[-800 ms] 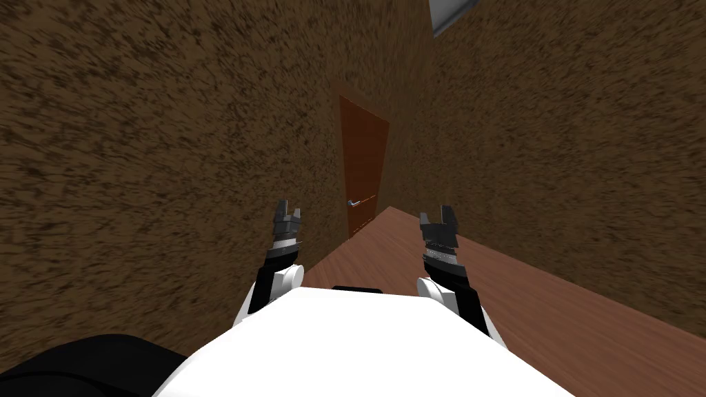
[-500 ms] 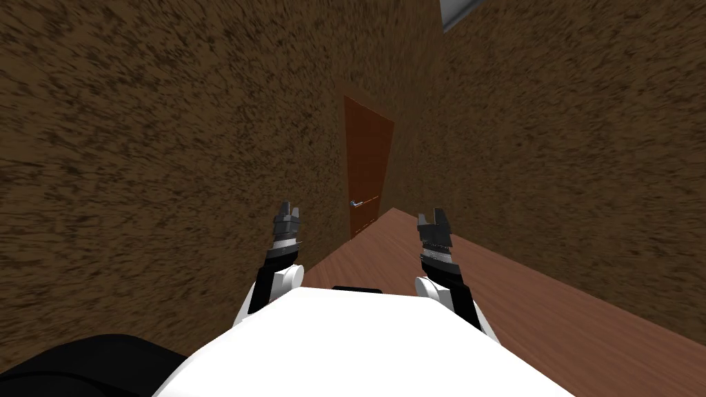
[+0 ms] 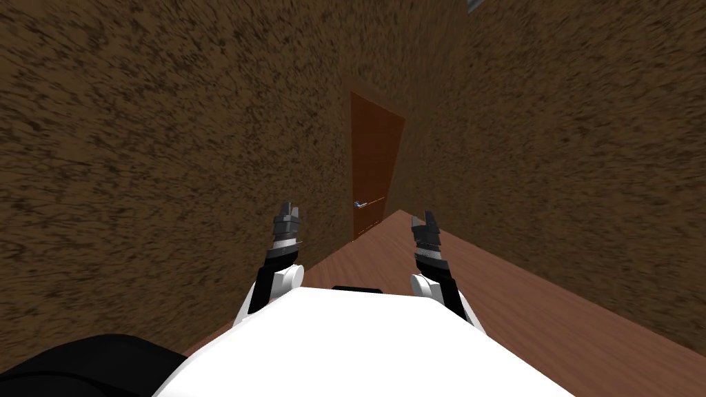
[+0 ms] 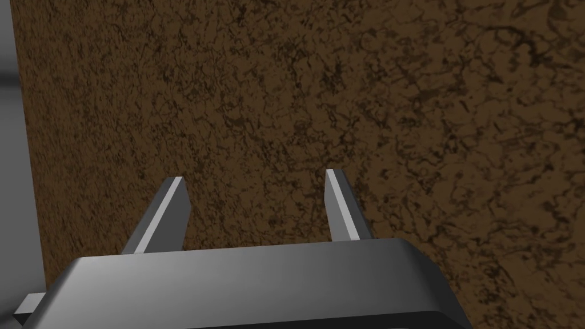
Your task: Pull the door open
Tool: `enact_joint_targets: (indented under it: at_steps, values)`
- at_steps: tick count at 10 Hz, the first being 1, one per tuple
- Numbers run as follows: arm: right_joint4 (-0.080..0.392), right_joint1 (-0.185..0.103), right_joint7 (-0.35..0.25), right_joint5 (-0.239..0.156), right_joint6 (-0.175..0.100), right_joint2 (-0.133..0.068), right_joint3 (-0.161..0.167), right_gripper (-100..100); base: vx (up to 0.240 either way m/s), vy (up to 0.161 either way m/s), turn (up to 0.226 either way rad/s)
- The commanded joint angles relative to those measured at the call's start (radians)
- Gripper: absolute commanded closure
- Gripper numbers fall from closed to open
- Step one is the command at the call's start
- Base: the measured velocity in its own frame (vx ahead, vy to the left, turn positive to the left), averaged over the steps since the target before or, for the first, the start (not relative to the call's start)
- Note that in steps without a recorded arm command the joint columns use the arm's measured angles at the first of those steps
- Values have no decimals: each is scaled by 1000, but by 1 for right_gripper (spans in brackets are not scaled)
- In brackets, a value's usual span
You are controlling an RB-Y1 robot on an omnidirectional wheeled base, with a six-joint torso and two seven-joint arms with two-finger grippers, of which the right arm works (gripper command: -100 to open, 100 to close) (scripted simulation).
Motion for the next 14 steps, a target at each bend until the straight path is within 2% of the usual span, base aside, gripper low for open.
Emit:
enact_joint_targets:
  at_steps: [1, 3, 4, 7, 8, 9, 10, 11, 12, 13, 14]
  values:
    - [31, -8, -5, -1, -8, -6, -3, -100, 47, -30, 71]
    - [94, -38, -15, -1, -24, -17, -5, -100, 53, -37, 159]
    - [104, -38, -15, -1, -24, -17, -5, -100, 50, -34, 66]
    - [212, -88, -32, 0, -51, -35, -8, -100, 57, -48, 160]
    - [231, -88, -32, 0, -51, -35, -8, -100, 48, -39, 104]
    - [255, -106, -38, 0, -61, -41, -9, -100, 60, -39, 159]
    - [277, -106, -38, 0, -61, -41, -9, -100, 44, -33, 73]
    - [313, -125, -44, 0, -71, -48, -11, -100, 41, -35, 133]
    - [324, -125, -44, 0, -71, -48, -11, -100, 34, -32, 76]
    - [360, -143, -51, 0, -81, -54, -12, -100, 41, -33, 132]
    - [371, -143, -51, 0, -81, -54, -12, -100, 36, -32, 68]
